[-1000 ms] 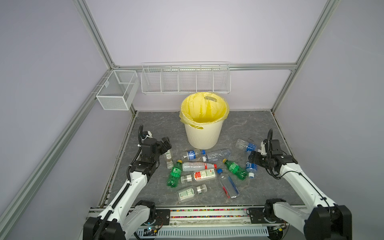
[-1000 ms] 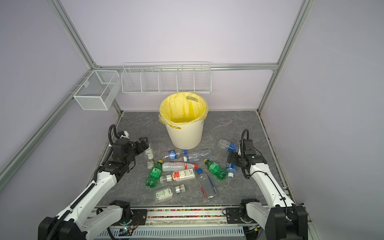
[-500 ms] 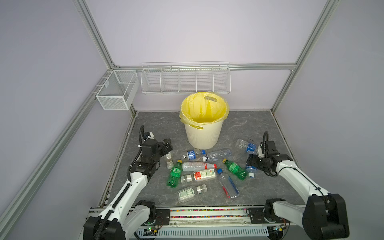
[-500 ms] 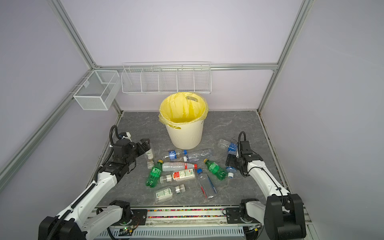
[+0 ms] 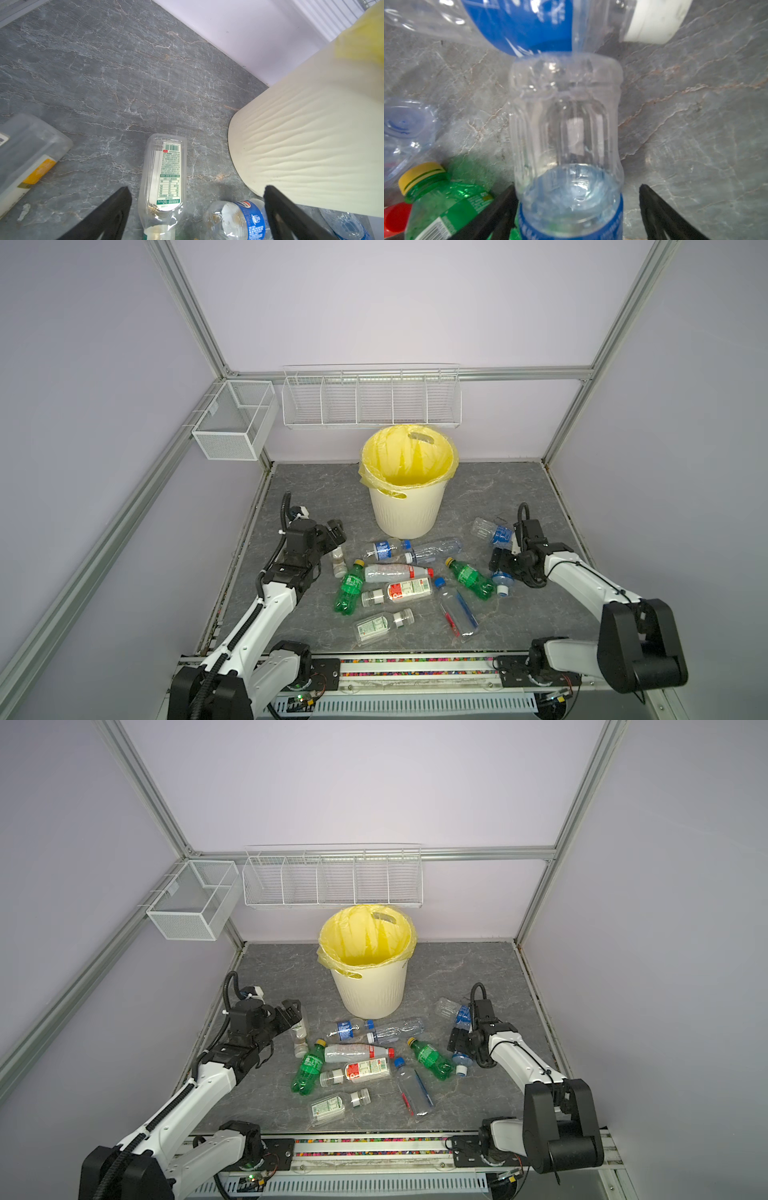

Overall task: Throw the plastic bottles in the bin
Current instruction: 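Lower the right gripper onto the clear blue-label water bottle and grasp it, then lift the blue-label bottle with the right gripper over the bin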

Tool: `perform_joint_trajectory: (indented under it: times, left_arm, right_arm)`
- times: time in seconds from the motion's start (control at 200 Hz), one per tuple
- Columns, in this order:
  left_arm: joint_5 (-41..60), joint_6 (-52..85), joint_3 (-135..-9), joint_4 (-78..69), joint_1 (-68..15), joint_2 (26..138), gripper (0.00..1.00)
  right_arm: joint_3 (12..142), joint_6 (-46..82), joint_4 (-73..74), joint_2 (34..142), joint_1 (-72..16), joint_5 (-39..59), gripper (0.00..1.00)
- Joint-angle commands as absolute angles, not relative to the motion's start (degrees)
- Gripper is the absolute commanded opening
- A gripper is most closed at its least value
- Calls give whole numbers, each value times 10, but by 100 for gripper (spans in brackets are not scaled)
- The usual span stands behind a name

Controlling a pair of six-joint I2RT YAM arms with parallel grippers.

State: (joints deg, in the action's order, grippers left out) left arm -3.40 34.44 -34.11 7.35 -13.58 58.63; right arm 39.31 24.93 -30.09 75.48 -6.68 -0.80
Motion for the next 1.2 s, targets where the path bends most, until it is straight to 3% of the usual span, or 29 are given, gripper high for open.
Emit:
perform_joint_trajectory:
  times: [0.0,0.325,0.79,1.195]
  left_arm:
    - [-45,344,-337,66,-139,596,99]
    - [-76,333,-345,86,-138,597,99]
    - [-84,361,-346,91,-137,593,100]
    - [-71,369,-349,90,-137,597,99]
  right_arm:
    - [399,251,-289,762,-72,-10,86]
    - [401,252,-315,725,-82,1,62]
    - [408,257,-397,569,-86,-24,61]
    - [457,235,-412,511,-86,-6,60]
